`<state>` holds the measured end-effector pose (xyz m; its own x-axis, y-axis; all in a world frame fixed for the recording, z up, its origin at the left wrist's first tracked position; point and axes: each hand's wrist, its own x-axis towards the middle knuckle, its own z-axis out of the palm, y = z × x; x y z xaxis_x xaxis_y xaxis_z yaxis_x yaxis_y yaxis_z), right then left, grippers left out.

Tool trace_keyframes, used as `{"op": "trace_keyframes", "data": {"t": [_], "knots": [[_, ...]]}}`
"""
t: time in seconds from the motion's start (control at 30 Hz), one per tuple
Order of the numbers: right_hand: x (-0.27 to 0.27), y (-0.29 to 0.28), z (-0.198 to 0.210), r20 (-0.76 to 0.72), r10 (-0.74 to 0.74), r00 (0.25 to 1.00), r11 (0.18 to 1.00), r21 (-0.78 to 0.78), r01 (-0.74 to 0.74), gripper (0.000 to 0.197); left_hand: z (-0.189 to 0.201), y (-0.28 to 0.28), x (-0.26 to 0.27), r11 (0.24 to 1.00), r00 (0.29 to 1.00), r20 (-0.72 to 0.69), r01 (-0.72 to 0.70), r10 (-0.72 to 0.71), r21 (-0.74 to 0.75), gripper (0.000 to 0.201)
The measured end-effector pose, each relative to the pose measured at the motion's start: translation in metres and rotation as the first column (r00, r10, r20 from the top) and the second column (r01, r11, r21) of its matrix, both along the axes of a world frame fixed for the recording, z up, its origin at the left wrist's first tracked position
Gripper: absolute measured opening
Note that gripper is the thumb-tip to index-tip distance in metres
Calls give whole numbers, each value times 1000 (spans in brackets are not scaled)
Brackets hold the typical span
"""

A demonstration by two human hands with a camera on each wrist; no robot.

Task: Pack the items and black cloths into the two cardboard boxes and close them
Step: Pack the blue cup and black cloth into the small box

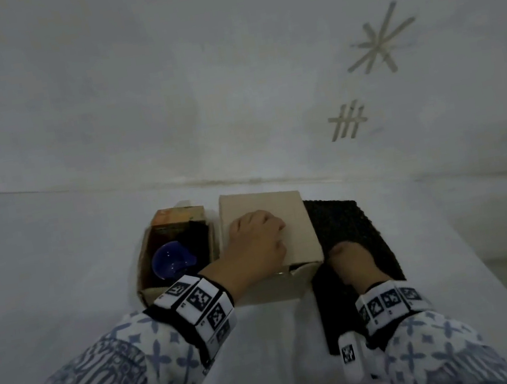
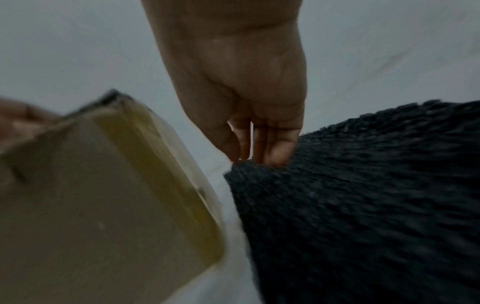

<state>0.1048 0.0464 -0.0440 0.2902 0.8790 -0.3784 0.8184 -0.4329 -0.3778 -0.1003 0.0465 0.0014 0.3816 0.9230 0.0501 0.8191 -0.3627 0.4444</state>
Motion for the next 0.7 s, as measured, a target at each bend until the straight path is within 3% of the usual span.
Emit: {"op": "trace_keyframes", "data": {"t": [0.1,0.17,0.3,0.37,0.47,0.57,0.63,0.7], "knots": [[5,-23,-29,105,151,983,975,-180,-130,28,-5,-6,16,999,999,-15,-29,29,20,40],[8,-31,-40,171,192,966,974,-157,-166,44,-7,-8,19,997,998,-3,-59,59,50,39],[14,-33,-50,228,243,943,970,-38,-241,28,-8,-10,18,996,998,14,-65,64,55,39],[19,-34,-49,177,240,955,968,27,-248,24,-7,-11,17,997,997,16,-70,69,45,39],[26,-32,-36,36,134,990,971,193,-138,29,-5,-13,17,997,997,15,-73,72,16,40],[26,-29,-7,-73,41,996,867,498,1,39,0,-9,19,992,994,27,-105,108,-70,44],[18,-27,25,-92,46,995,786,618,21,24,6,-7,20,986,986,136,-81,101,-143,58],[2,-25,62,-219,149,964,793,609,15,16,18,-7,21,969,926,373,42,54,-244,82]]}}
